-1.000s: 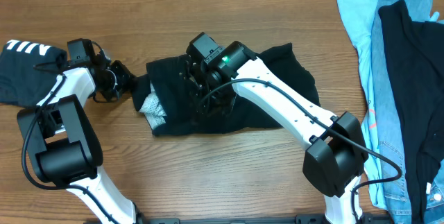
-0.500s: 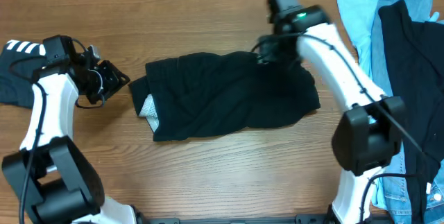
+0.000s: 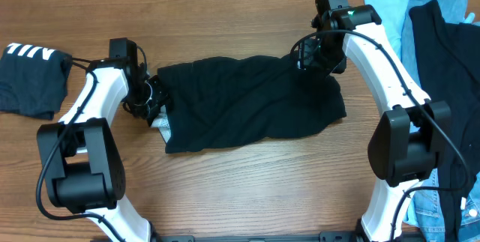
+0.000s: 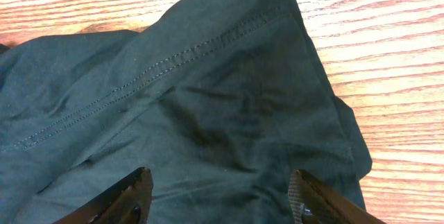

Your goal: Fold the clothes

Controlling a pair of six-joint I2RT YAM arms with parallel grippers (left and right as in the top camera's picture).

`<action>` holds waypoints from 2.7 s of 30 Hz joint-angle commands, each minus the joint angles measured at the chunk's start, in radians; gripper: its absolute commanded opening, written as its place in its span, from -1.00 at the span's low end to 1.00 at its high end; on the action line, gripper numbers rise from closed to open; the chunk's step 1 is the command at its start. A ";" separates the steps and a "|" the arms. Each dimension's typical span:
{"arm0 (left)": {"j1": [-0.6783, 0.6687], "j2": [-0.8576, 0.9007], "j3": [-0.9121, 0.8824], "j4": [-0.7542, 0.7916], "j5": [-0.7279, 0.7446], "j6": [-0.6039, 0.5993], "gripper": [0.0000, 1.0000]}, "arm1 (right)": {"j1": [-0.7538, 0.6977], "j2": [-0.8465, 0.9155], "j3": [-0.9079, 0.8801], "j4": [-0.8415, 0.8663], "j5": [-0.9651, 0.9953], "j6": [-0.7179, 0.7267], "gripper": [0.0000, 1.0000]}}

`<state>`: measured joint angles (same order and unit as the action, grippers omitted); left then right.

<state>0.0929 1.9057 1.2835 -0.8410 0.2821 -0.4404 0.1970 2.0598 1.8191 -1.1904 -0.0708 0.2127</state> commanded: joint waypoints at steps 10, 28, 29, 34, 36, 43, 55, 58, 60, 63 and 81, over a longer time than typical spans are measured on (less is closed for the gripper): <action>-0.064 0.006 -0.006 0.101 0.077 -0.039 -0.92 | 0.002 -0.015 -0.008 0.003 -0.002 -0.004 0.34; 0.120 -0.196 -0.106 -0.254 -0.345 -0.174 -0.06 | 0.002 -0.015 -0.008 -0.016 -0.002 -0.004 0.35; 0.122 -0.190 -0.108 -0.251 -0.354 -0.143 -0.06 | 0.002 -0.015 -0.008 -0.023 -0.003 -0.004 0.35; 0.144 -0.194 -0.018 -0.299 -0.410 -0.116 -0.07 | 0.002 -0.015 -0.008 -0.079 -0.003 -0.009 0.44; 0.141 -0.194 0.000 -0.299 -0.315 -0.100 0.01 | -0.023 -0.015 -0.019 -0.103 -0.079 -0.079 0.59; 0.101 -0.194 0.000 -0.198 -0.241 0.038 0.01 | -0.105 -0.015 -0.040 -0.122 -0.171 -0.114 0.61; 0.043 -0.137 -0.007 0.028 0.153 0.438 -0.63 | -0.105 -0.015 -0.040 -0.126 -0.170 -0.108 0.61; 0.054 -0.005 -0.007 0.090 0.141 0.414 -0.62 | -0.105 -0.015 -0.040 -0.126 -0.170 -0.108 0.61; 0.080 0.089 -0.007 0.157 0.024 0.316 -0.67 | -0.105 -0.015 -0.040 -0.126 -0.170 -0.108 0.61; 0.156 0.169 -0.007 0.249 -0.008 0.117 -0.62 | -0.105 -0.015 -0.040 -0.138 -0.170 -0.108 0.61; 0.175 0.206 0.032 0.182 0.006 0.172 -0.43 | -0.105 0.180 -0.047 -0.093 -0.380 -0.374 0.77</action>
<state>0.2531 2.0499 1.3331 -0.6277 0.3939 -0.2874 0.0887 2.2009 1.7760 -1.2911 -0.4194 -0.0708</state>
